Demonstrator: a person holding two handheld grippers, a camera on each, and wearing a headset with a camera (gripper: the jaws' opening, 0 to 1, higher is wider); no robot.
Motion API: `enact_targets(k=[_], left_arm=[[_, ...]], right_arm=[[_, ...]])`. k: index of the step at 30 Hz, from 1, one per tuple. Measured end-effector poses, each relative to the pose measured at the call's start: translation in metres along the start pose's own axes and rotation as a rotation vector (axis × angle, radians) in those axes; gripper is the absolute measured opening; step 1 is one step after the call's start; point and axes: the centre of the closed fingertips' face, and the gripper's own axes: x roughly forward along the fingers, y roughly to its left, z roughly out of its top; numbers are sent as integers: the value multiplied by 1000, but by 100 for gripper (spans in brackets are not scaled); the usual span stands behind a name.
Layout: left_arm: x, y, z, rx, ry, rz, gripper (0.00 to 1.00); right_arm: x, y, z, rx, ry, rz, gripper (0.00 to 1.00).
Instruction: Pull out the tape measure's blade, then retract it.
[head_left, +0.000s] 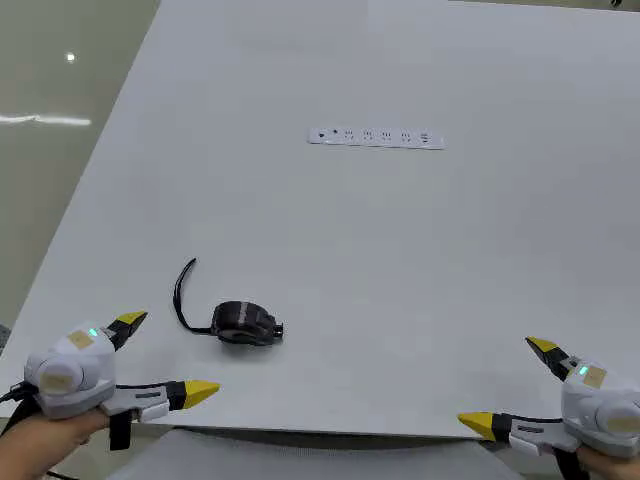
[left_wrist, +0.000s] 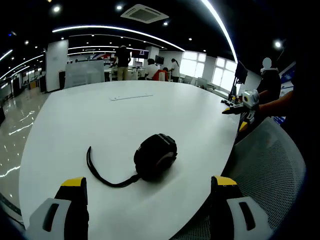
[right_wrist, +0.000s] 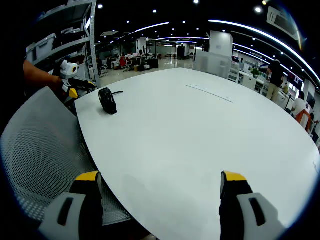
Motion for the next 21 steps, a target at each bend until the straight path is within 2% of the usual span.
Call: enact_targets(k=[9, 21], left_arm=[[0, -1, 9, 9, -11, 6, 100], [-2, 1, 7, 11, -9, 1, 100]], right_arm=[[0, 2, 1, 3, 1, -1, 100], [-3, 1, -1, 4, 3, -9, 100]])
